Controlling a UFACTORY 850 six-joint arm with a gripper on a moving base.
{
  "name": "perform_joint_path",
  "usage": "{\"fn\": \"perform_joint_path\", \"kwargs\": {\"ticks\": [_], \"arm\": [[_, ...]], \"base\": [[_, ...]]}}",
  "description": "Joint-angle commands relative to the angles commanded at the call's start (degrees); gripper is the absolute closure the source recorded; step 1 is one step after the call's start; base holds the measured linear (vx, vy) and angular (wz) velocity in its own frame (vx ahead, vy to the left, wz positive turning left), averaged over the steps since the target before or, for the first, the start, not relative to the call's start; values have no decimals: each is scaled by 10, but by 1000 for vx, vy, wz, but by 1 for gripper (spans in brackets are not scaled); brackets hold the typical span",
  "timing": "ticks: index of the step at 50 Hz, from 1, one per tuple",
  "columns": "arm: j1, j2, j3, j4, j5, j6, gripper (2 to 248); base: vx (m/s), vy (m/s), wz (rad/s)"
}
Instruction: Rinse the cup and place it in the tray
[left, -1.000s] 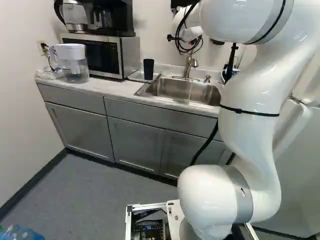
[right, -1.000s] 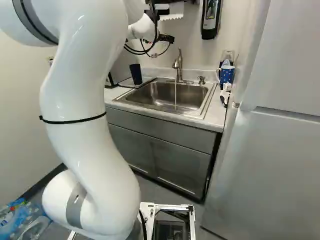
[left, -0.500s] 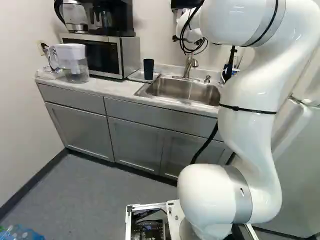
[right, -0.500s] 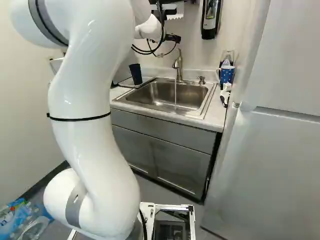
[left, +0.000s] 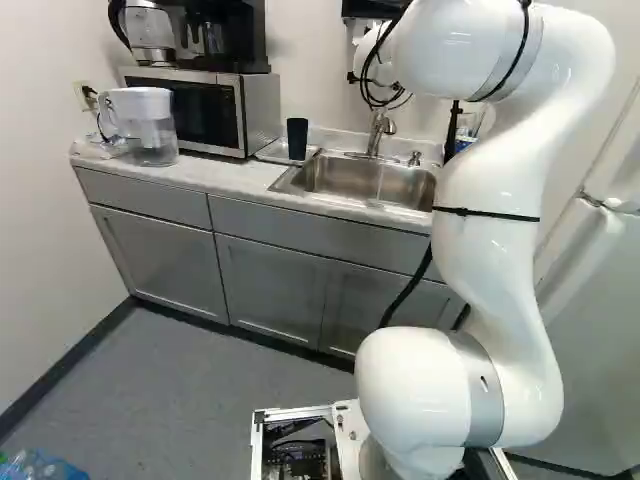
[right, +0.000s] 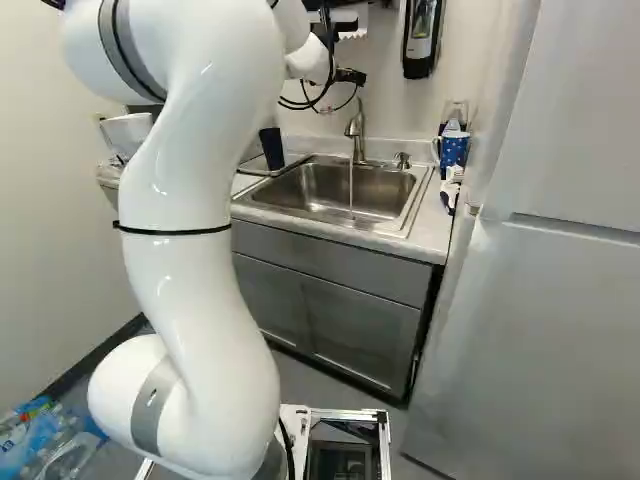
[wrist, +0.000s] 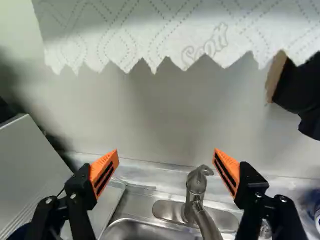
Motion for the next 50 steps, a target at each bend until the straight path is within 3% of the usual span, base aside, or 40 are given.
{"fn": "perform_joint_path", "kwargs": {"ticks": [50], "arm": [[3,-50,-62,0,-40,0,3]], "base": [[0,0,0]]}}
